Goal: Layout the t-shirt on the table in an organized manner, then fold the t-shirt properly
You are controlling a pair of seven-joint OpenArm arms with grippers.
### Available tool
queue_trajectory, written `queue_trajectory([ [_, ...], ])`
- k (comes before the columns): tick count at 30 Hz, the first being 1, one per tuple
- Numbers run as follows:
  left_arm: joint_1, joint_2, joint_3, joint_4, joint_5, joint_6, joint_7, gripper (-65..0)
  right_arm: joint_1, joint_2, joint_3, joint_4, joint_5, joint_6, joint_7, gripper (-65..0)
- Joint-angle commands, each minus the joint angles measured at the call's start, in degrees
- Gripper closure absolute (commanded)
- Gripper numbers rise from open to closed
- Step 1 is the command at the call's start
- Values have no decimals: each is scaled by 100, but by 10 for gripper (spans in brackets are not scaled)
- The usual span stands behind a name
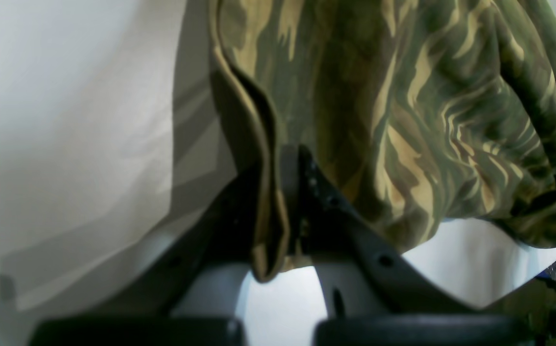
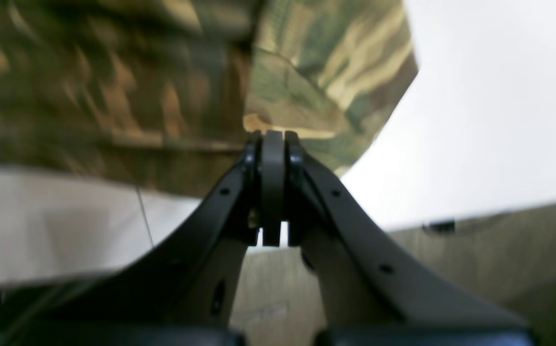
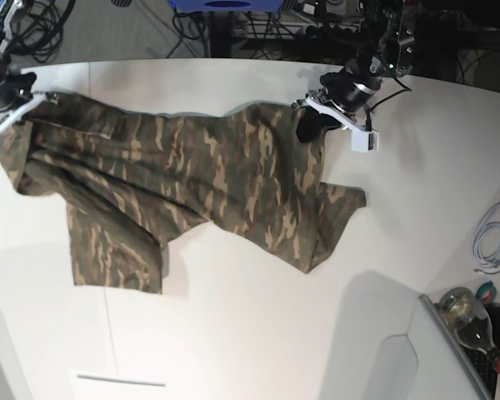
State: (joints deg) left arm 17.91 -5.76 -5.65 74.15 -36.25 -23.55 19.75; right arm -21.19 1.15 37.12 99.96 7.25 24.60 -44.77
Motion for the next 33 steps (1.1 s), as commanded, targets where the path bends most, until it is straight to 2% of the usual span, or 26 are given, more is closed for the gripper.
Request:
queue_trajectory([
  [1,-29,-53,-11,106,-72,-58,-89,0,14,74,19,-5,18,15,25,-3],
  [5,-55,-88,-11,106,-72,-58,-89,0,49,74,248,-304,18,15,-213,-12],
  [8,-55,-105,-11,123,-72,-58,-89,0,49,65,547,-304,10,15,-213,-68],
  [13,-11,-176,-11,299,-72,-58,-80,0,22,101,626,-190,-8,15,-178,-278],
  [15,-11,-176,-11,361,-72,-58,-80,0,-30,83,608,74,-8,15,-178,-344],
  [16,-11,-176,-11,370,-72,-58,-80,0,-57,74,591,224,-8,15,-178,-357],
  [21,-2,-176,-2,361,-72,-58,-80,0,-197,136,-209,716,-34,15,-186,-366],
  [23,-2,-176,7,361,-72,-58,-80,0,-153,338,-719,637,-193,-20,-213,-366],
  [25,-2,-176,7,361,-72,-58,-80,0,22,356,-1115,329,-650,-29,-151,-366],
  [30,-2,-176,-2,343,-72,-58,-80,0,488,74,-1132,-295,-2171,-29,236,-365],
  [33,-2,-176,-2,317,-72,-58,-80,0,550,4,-1132,-559,-2575,-29,614,-362],
])
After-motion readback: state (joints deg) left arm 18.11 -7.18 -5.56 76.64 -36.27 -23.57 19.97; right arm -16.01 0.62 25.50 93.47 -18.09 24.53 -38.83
